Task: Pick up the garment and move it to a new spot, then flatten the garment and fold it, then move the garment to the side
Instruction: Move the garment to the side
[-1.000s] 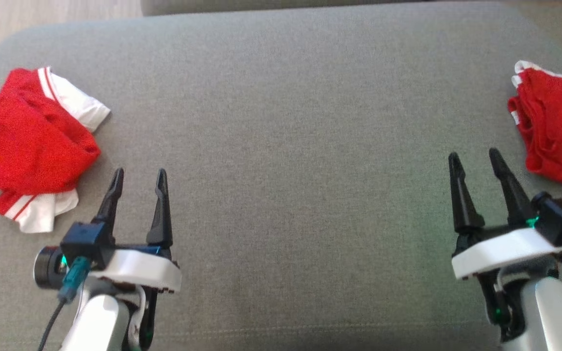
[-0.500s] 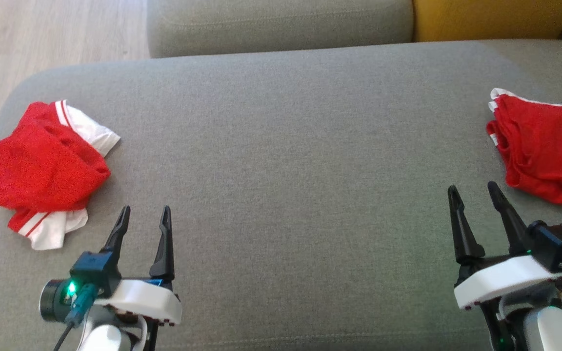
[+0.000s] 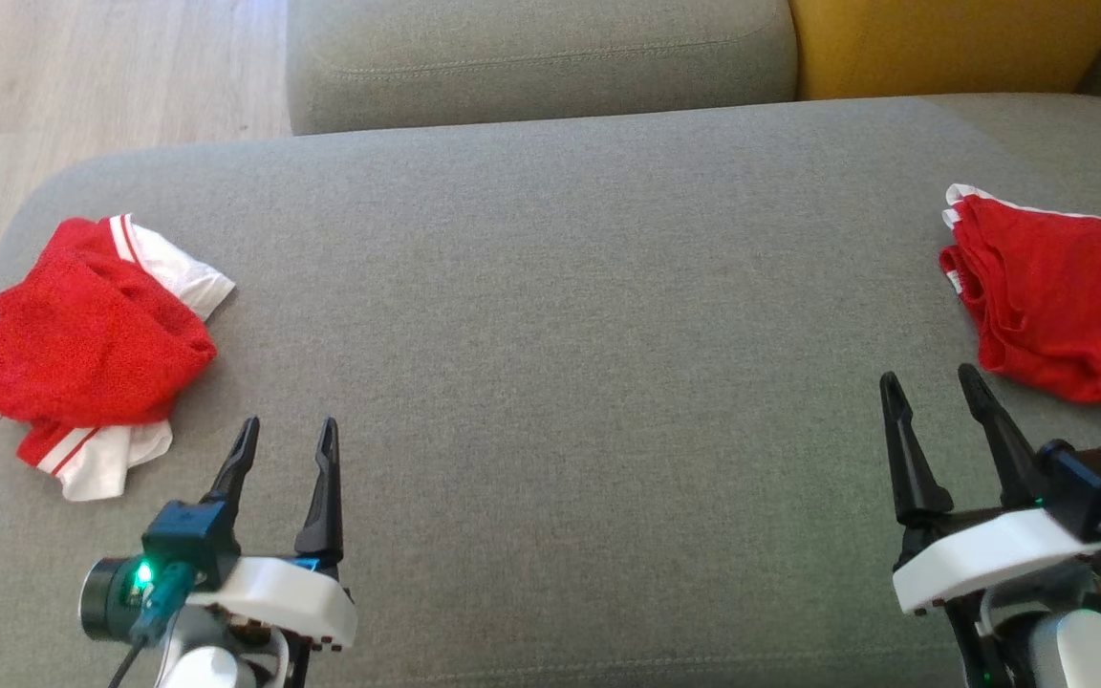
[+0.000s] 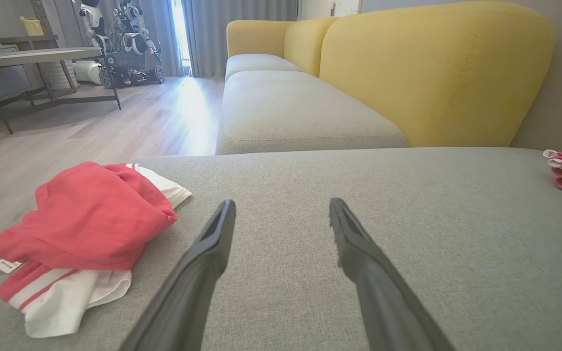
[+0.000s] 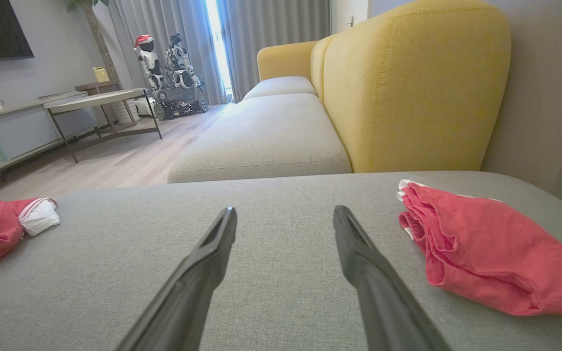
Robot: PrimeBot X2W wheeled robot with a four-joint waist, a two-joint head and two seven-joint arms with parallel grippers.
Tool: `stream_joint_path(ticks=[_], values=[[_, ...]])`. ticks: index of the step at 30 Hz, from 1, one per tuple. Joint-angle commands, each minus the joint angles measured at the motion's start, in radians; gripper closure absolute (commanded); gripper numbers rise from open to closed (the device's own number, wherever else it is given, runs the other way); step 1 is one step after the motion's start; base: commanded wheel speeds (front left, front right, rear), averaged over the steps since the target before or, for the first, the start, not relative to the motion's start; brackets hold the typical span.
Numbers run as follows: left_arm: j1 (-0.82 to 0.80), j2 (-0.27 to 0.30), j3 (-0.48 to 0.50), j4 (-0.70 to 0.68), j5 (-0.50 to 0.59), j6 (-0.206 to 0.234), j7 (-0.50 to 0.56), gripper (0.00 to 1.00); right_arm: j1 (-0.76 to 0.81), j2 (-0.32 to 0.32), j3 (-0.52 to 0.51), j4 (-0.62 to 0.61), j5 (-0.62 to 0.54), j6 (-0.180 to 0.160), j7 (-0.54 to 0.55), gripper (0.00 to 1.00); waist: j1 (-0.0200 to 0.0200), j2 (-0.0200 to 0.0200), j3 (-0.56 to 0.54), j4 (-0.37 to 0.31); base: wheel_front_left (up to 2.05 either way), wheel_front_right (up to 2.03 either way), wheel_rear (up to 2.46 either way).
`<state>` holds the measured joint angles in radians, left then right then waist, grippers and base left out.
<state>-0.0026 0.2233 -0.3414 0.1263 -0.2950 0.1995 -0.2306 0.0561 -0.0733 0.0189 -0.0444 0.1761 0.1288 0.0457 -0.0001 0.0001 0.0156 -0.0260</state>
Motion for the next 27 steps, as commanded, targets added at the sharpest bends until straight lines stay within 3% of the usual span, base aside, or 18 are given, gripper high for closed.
stream_joint_path(ticks=[1, 27], values=[[-0.034, 0.023, 0.036, -0.033, -0.005, 0.007, -0.003, 0.00, -0.019, -0.008, 0.018, -0.038, -0.002, 0.002, 0.002, 0.00, 0.0001, -0.0001, 0.001, 0.000, 0.00, 0.00, 0.00], [-0.050, 0.029, 0.021, -0.041, -0.013, 0.018, -0.003, 0.00, -0.027, -0.007, 0.014, -0.028, 0.000, 0.002, 0.002, 0.00, 0.0001, -0.0001, 0.014, 0.010, 0.00, 0.00, 0.00]])
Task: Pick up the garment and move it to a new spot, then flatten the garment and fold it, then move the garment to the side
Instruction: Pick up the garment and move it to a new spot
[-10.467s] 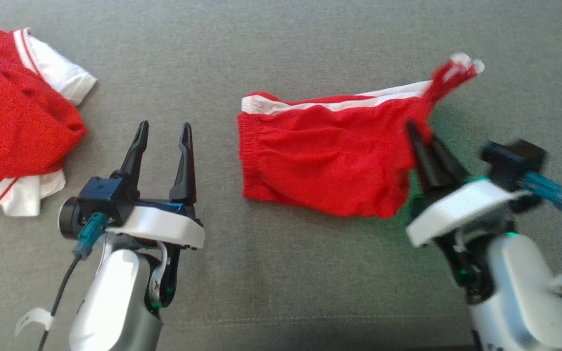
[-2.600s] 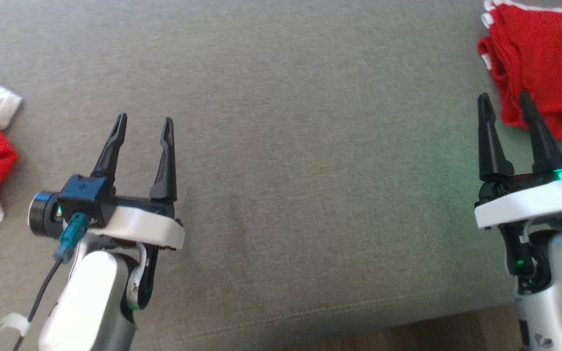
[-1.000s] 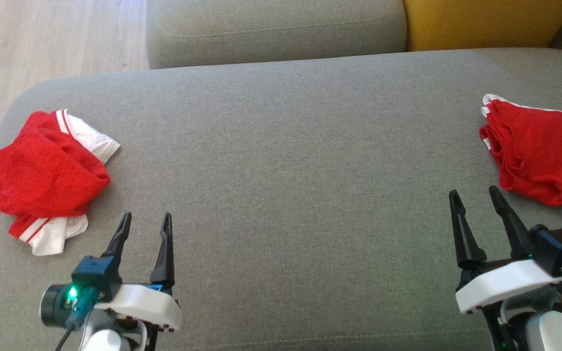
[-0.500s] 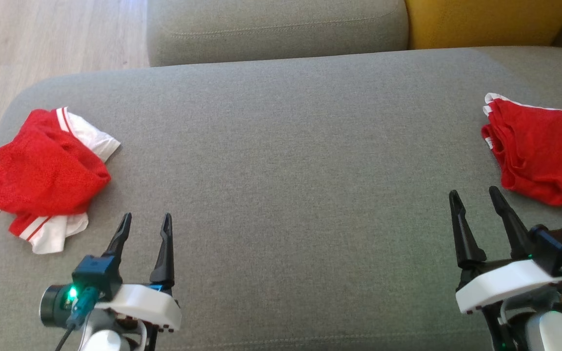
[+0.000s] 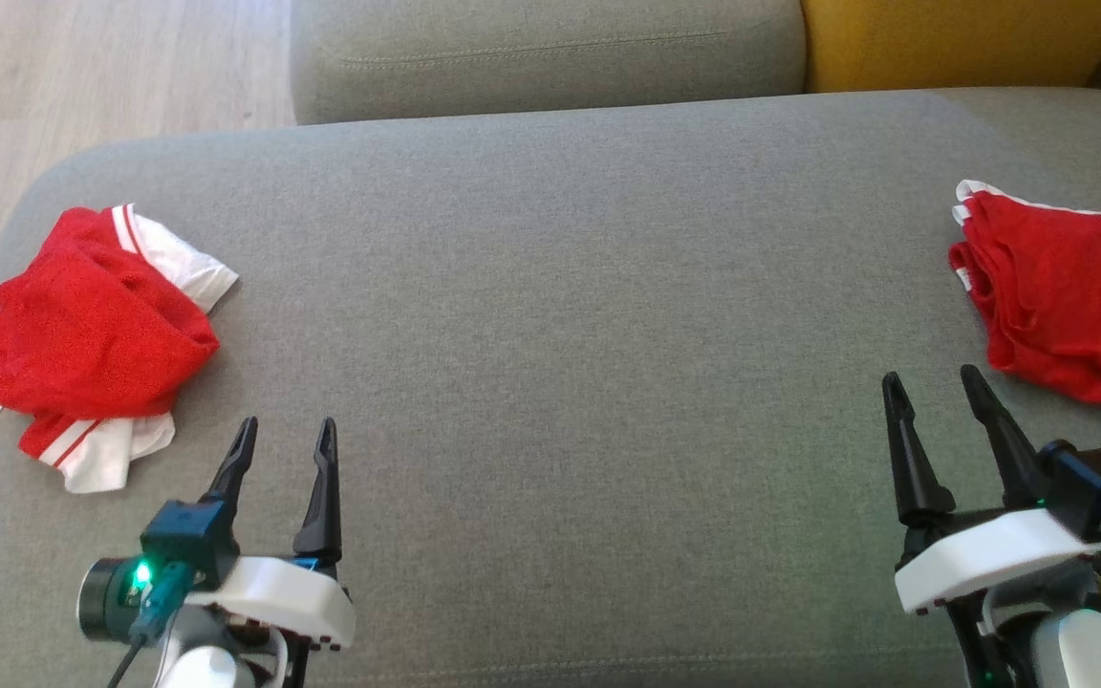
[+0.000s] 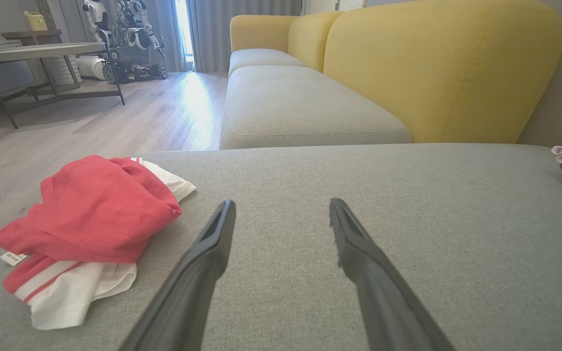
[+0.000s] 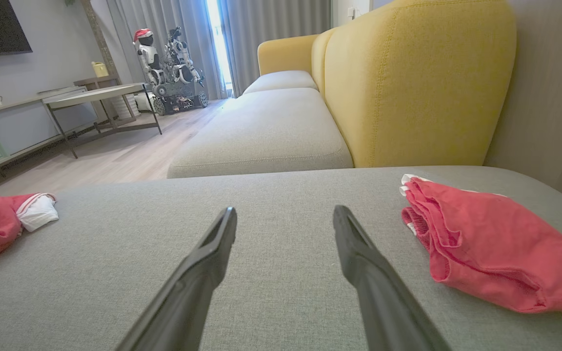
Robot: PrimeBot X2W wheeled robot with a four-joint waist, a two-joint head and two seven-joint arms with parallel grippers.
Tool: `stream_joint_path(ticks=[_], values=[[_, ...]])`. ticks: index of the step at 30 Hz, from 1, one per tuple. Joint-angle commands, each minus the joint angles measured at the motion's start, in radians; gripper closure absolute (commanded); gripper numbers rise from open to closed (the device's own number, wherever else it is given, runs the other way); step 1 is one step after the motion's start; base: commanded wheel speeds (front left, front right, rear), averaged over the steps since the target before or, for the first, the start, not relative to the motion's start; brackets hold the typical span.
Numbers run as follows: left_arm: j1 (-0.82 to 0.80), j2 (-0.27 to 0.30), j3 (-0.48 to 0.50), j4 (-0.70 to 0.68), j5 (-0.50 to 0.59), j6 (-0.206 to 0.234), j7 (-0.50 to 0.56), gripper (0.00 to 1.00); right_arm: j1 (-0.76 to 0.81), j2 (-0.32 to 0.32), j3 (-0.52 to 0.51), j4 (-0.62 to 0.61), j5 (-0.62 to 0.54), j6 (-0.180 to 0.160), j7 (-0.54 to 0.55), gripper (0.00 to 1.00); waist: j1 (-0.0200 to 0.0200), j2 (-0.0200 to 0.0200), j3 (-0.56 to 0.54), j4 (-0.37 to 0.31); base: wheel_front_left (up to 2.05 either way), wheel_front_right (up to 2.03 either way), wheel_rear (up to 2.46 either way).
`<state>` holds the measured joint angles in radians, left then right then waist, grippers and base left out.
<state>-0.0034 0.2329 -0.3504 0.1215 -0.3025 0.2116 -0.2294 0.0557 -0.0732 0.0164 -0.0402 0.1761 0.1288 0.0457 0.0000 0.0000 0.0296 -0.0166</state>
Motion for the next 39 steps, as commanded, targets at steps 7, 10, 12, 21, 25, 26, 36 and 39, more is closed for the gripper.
stream_joint_path(ticks=[7, 10, 12, 21, 25, 26, 36, 39], values=[[-0.062, 0.014, 0.035, -0.035, -0.013, 0.012, -0.008, 0.00, -0.020, -0.003, 0.005, -0.038, -0.004, 0.002, 0.003, 0.00, 0.0000, 0.0000, 0.006, 0.043, 0.00, 0.00, 0.00], [-0.077, 0.013, 0.039, -0.035, -0.015, 0.013, -0.012, 0.00, -0.019, -0.002, 0.011, -0.052, -0.009, 0.002, 0.007, 0.00, 0.0000, 0.0000, 0.012, 0.090, 0.00, 0.00, 0.00], [-0.091, 0.010, 0.043, -0.033, -0.017, 0.012, -0.014, 0.00, -0.020, -0.002, 0.016, -0.063, -0.008, 0.002, 0.011, 0.00, 0.0000, 0.0000, 0.015, 0.130, 0.00, 0.00, 0.00], [-0.129, 0.008, 0.068, -0.004, -0.025, 0.007, -0.026, 0.00, -0.035, -0.012, 0.053, -0.093, -0.015, 0.002, 0.035, 0.00, 0.0000, 0.0000, 0.014, 0.324, 0.00, 0.00, 0.00], [-0.124, 0.008, 0.077, 0.001, -0.027, 0.008, -0.029, 0.00, -0.037, -0.013, 0.060, -0.091, -0.012, 0.002, 0.035, 0.00, 0.0000, 0.0000, 0.011, 0.376, 0.00, 0.00, 0.00], [-0.124, 0.008, 0.077, 0.001, -0.027, 0.008, -0.029, 0.00, -0.037, -0.013, 0.060, -0.091, -0.012, 0.002, 0.035, 0.00, 0.0000, 0.0000, 0.011, 0.376, 0.00, 0.00, 0.00], [-0.110, 0.006, 0.093, 0.003, -0.027, 0.008, -0.031, 0.00, -0.043, -0.013, 0.069, -0.090, -0.012, 0.002, 0.038, 0.00, 0.0000, 0.0000, 0.011, 0.421, 0.00, 0.00, 0.00], [-0.111, 0.002, 0.095, 0.004, -0.027, 0.006, -0.032, 0.00, -0.043, -0.015, 0.067, -0.090, -0.011, 0.002, 0.039, 0.00, 0.0000, 0.0000, 0.015, 0.422, 0.00, 0.00, 0.00]])
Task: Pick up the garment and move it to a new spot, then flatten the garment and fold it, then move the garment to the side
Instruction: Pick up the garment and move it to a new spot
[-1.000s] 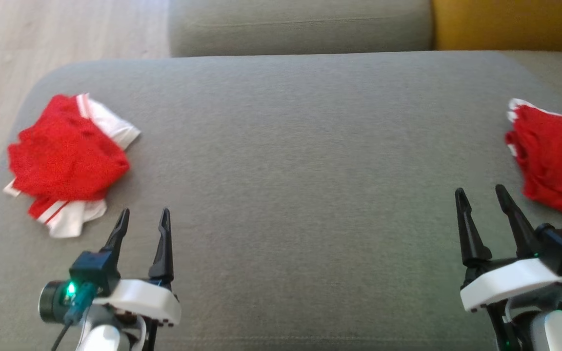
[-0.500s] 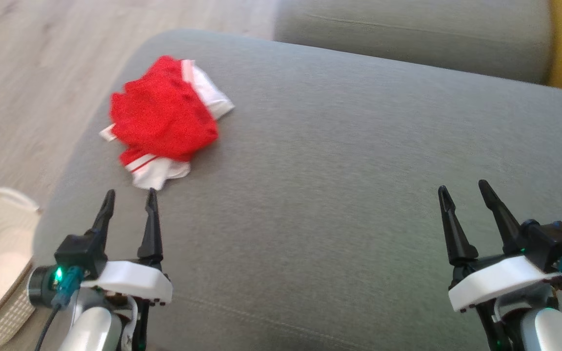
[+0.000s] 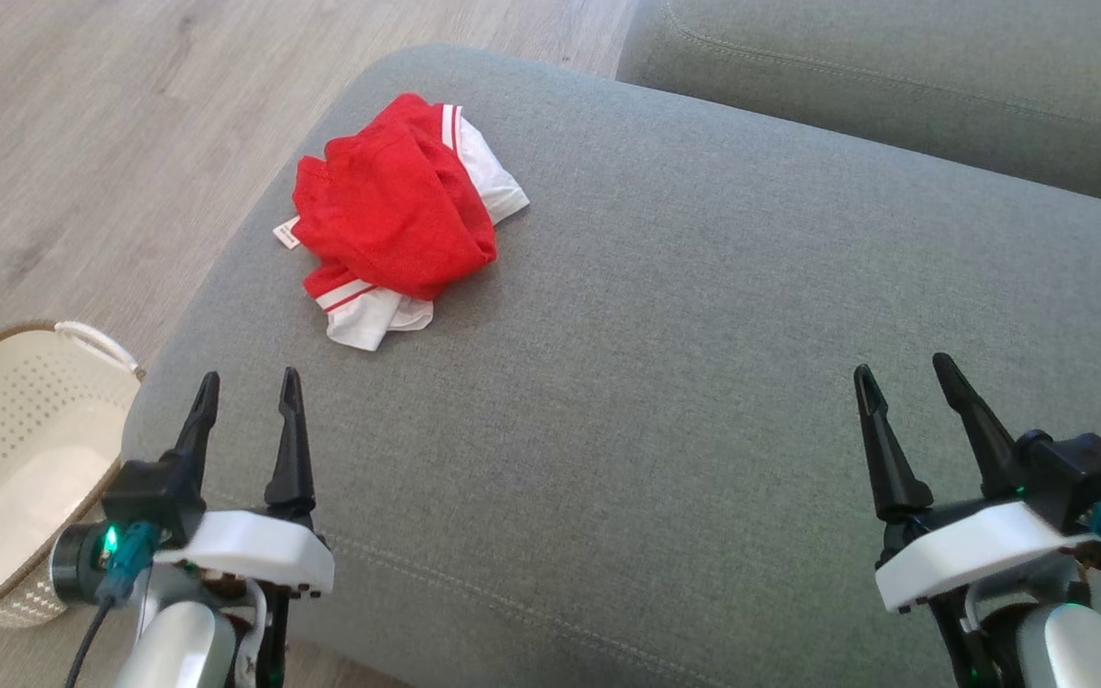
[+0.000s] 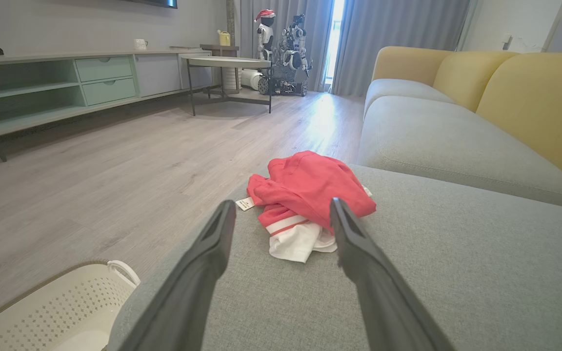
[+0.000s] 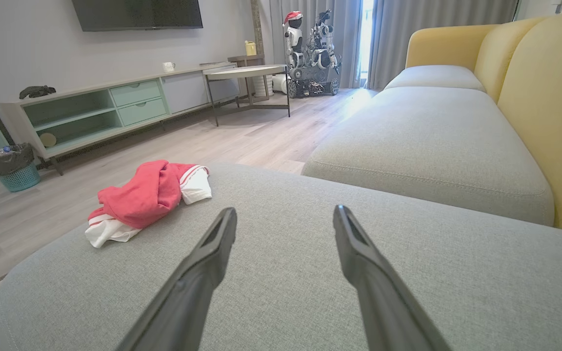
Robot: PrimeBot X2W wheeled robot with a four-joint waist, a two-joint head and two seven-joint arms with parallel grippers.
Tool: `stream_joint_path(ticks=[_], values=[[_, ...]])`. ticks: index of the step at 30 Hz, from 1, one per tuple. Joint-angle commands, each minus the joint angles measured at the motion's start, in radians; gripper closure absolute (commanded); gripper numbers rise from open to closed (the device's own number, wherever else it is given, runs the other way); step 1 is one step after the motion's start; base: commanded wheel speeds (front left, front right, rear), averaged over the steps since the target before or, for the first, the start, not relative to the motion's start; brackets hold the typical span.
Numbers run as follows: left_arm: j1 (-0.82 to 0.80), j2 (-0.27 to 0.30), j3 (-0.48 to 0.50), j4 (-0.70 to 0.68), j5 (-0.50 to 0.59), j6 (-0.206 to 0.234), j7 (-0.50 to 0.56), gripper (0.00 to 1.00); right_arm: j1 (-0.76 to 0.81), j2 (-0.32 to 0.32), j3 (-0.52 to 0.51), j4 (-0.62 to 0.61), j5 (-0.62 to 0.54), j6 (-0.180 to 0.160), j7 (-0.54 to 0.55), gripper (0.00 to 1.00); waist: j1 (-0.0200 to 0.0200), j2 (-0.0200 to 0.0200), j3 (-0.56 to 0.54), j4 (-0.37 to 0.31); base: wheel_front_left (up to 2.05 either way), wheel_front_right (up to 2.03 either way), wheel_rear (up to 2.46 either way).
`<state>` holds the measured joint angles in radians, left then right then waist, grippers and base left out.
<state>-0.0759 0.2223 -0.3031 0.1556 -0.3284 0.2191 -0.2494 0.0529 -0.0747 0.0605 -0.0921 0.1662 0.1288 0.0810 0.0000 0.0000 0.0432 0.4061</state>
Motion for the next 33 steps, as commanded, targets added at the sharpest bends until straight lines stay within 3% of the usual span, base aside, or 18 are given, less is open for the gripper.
stream_joint_path(ticks=[1, 10, 20, 33], values=[[-0.040, 0.011, 0.048, -0.029, -0.002, -0.002, -0.012, 0.00, -0.040, -0.014, 0.022, -0.038, -0.001, 0.002, 0.005, 0.00, 0.0000, 0.0000, 0.002, -0.002, 0.00, 0.00, 0.00], [-0.051, -0.013, 0.058, -0.034, -0.008, -0.015, -0.012, 0.00, -0.057, -0.027, 0.023, -0.055, -0.002, 0.002, 0.016, 0.00, 0.0000, 0.0000, 0.044, -0.016, 0.00, 0.00, 0.00], [-0.242, -0.077, 0.108, 0.005, 0.011, -0.059, -0.012, 0.00, -0.153, -0.070, 0.033, -0.129, -0.011, 0.002, 0.060, 0.00, 0.0000, 0.0000, 0.233, -0.095, 0.00, 0.00, 0.00], [-0.570, -0.053, 0.210, 0.418, -0.028, -0.155, -0.012, 0.00, -0.250, -0.083, 0.035, -0.157, -0.013, 0.002, 0.057, 0.00, 0.0000, 0.0000, 0.396, -0.239, 0.00, 0.00, 0.00]])
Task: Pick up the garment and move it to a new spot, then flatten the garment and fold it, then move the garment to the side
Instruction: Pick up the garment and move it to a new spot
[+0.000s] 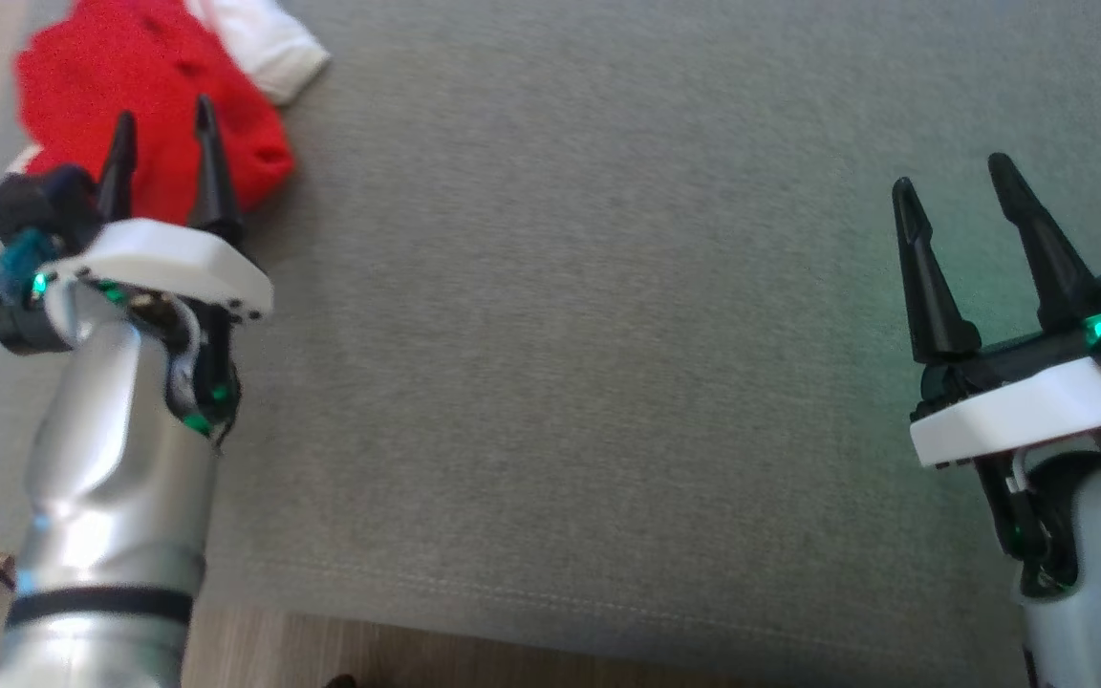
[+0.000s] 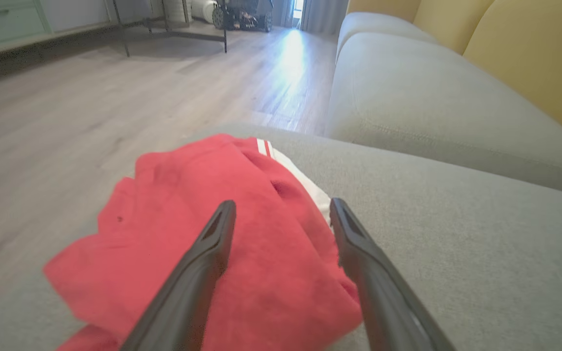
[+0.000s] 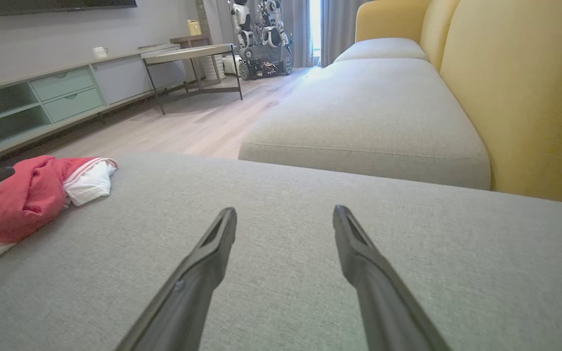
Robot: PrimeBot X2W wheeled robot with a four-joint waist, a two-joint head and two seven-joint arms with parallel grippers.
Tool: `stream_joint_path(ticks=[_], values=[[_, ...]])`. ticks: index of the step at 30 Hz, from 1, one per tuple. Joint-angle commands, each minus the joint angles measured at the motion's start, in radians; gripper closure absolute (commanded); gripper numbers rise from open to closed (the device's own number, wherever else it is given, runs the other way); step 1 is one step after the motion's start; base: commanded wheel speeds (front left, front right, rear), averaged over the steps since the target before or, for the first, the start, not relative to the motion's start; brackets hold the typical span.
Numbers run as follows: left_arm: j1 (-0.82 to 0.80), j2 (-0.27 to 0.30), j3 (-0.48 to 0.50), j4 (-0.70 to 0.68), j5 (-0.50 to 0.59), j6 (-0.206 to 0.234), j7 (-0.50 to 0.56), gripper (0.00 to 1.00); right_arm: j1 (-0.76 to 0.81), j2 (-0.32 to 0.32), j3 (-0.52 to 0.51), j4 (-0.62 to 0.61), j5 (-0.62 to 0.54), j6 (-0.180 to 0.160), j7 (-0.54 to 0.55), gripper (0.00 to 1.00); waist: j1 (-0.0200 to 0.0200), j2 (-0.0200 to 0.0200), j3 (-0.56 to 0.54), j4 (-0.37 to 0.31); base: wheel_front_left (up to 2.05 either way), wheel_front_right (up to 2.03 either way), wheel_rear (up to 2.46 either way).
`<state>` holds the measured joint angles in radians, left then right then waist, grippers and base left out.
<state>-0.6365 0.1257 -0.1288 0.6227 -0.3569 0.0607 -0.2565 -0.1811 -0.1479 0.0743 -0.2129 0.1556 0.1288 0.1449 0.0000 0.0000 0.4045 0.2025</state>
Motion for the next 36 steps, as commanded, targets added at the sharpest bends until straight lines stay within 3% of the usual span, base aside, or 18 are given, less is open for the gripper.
stream_joint_path(ticks=[1, 11, 12, 13, 16, 20, 29, 36], values=[[-0.035, 0.049, 0.040, 0.000, -0.008, -0.007, -0.004, 0.00, -0.022, -0.009, 0.023, -0.035, -0.001, 0.002, -0.009, 0.00, 0.0000, 0.0000, 0.042, -0.044, 0.00, 0.00, 0.00], [-0.231, 0.081, 0.065, 0.404, -0.066, -0.045, 0.100, 0.00, -0.046, -0.008, 0.010, -0.018, 0.007, 0.002, -0.027, 0.00, 0.0000, 0.0000, 0.070, -0.076, 0.00, 0.00, 0.00], [-0.241, 0.082, 0.063, 0.426, -0.066, -0.047, 0.098, 0.72, -0.047, -0.006, 0.008, -0.016, 0.007, 0.002, -0.028, 0.00, 0.0000, 0.0000, 0.069, -0.076, 0.00, 0.00, 0.00], [-0.248, 0.085, 0.059, 0.446, -0.063, -0.051, 0.094, 1.00, -0.048, -0.005, 0.006, -0.013, 0.007, 0.002, -0.030, 0.00, 0.0000, 0.0000, 0.065, -0.077, 0.00, 0.00, 0.00], [-0.262, 0.097, 0.043, 0.481, -0.045, -0.051, 0.057, 1.00, -0.045, 0.000, 0.003, -0.003, 0.008, 0.002, -0.037, 0.00, 0.0000, 0.0000, 0.049, -0.076, 0.00, 0.00, 0.00], [-0.259, 0.113, 0.059, 0.422, -0.037, -0.046, -0.001, 1.00, -0.039, 0.006, -0.004, 0.009, 0.010, 0.002, -0.049, 0.00, 0.0000, 0.0000, 0.017, -0.073, 0.00, 0.00, 0.00], [-0.035, 0.104, 0.172, -0.098, 0.047, -0.025, -0.005, 1.00, 0.006, 0.030, -0.034, 0.035, 0.012, 0.002, -0.074, 0.00, 0.0000, 0.0000, -0.094, -0.077, 0.00, 0.00, 0.00], [0.205, 0.069, 0.161, -0.362, 0.099, -0.030, -0.005, 1.00, 0.066, 0.051, -0.047, 0.057, 0.017, 0.002, -0.087, 0.00, 0.0000, 0.0000, -0.189, -0.105, 0.00, 0.00, 0.00]])
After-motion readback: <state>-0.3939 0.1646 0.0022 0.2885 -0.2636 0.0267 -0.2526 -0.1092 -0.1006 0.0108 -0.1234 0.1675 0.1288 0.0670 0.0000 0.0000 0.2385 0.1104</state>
